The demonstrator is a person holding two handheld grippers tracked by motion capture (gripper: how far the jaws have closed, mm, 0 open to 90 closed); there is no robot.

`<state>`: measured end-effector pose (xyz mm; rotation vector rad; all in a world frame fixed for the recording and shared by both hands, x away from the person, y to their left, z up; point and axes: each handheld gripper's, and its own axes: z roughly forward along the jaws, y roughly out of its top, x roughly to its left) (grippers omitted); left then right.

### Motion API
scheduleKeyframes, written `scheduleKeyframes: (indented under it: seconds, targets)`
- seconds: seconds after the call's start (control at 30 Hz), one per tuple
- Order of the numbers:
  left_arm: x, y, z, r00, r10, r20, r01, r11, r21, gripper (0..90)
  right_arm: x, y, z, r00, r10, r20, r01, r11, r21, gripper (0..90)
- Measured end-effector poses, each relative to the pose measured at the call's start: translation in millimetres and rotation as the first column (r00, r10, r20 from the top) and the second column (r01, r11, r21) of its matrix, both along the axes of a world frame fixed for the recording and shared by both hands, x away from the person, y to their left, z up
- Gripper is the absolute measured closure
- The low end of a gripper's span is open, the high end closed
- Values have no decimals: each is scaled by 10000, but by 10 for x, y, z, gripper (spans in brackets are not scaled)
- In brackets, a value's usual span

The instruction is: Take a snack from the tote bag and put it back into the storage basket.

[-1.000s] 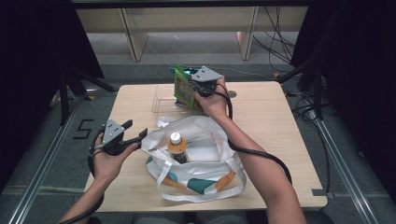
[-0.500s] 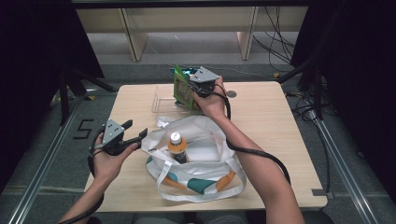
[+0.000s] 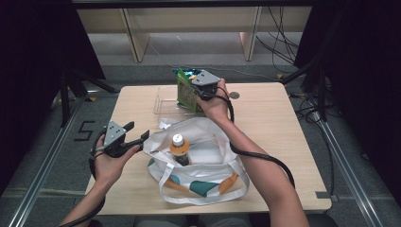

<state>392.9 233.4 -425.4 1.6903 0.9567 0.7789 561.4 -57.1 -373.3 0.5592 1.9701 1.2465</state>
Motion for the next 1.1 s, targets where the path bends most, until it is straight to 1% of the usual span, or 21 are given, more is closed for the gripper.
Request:
scheduleKeyframes:
  seconds: [0.1,0.13,0.2,0.27,0.5,0.53,0.57,0.6,0.63,0.67,0.73,0.8,0.83,0.9,0.93,0.97,1.03,1.1]
  targets:
    - [2,1,-2,10000,-9,-1,9,10000,7,324,-24,-5,7,9998,-57,-175,57,10000,3,900]
    - [1,0,-2,10000,-8,-5,8,10000,12,324,-28,-11,10,9999,-59,-160,58,10000,-34,900]
    - [1,1,0,10000,-13,-6,13,10000,3,324,-40,-27,19,9996,-10,-281,5,9999,-154,900]
    - [-1,1,1,10000,-6,0,6,10000,0,324,-53,-30,19,9993,-78,-378,74,9999,-95,900]
    - [1,-4,0,10000,-25,3,25,10000,17,324,-101,-57,38,9965,-93,-827,64,9993,-359,900]
    - [1,-3,0,10000,-28,4,28,10000,19,324,-103,-61,39,9967,-45,-815,5,9988,-489,900]
    - [0,-3,-1,10000,-25,-12,25,10000,31,324,-122,-58,33,9957,-119,-917,83,9992,-395,900]
    - [0,-3,-1,10000,-21,-21,21,10000,30,324,-121,-66,33,9960,-22,-896,-15,9991,-413,900]
    - [0,-3,-2,10000,-19,-5,19,10000,34,324,-129,-72,27,9958,-110,-910,85,9996,-284,900]
    - [1,-3,-2,10000,-18,13,18,10000,24,324,-128,-83,22,9957,1,-930,-30,9995,-314,900]
    - [-1,-3,0,10000,-11,5,11,10000,45,324,-139,-90,10,9949,-104,-1007,78,9996,-267,900]
    - [-2,-5,0,10000,-20,-2,20,10000,53,324,-137,-104,7,9945,-136,-1035,104,9994,-317,900]
    - [-2,-6,-1,10000,-22,-4,22,10000,59,324,-137,-109,2,9930,-152,-1172,114,9994,-330,900]
    - [-3,-5,1,10000,-34,-63,35,9999,106,324,-129,-115,-7,9926,-179,-1199,136,9992,-367,900]
    - [-1,-7,-1,10000,-46,-50,47,9999,100,324,-131,-113,-18,9905,-241,-1352,194,9992,-353,900]
    - [0,-9,-2,10000,-56,-30,57,10000,81,324,-117,-117,-30,9908,-212,-1339,147,9987,-492,900]
    - [2,-10,-5,10000,-58,18,58,10000,21,324,-109,-112,-55,9881,-227,-1518,147,9985,-531,900]
    - [-1,-5,-2,10000,-25,-15,25,10000,68,324,-98,-107,-79,9875,-228,-1560,139,9982,-580,900]
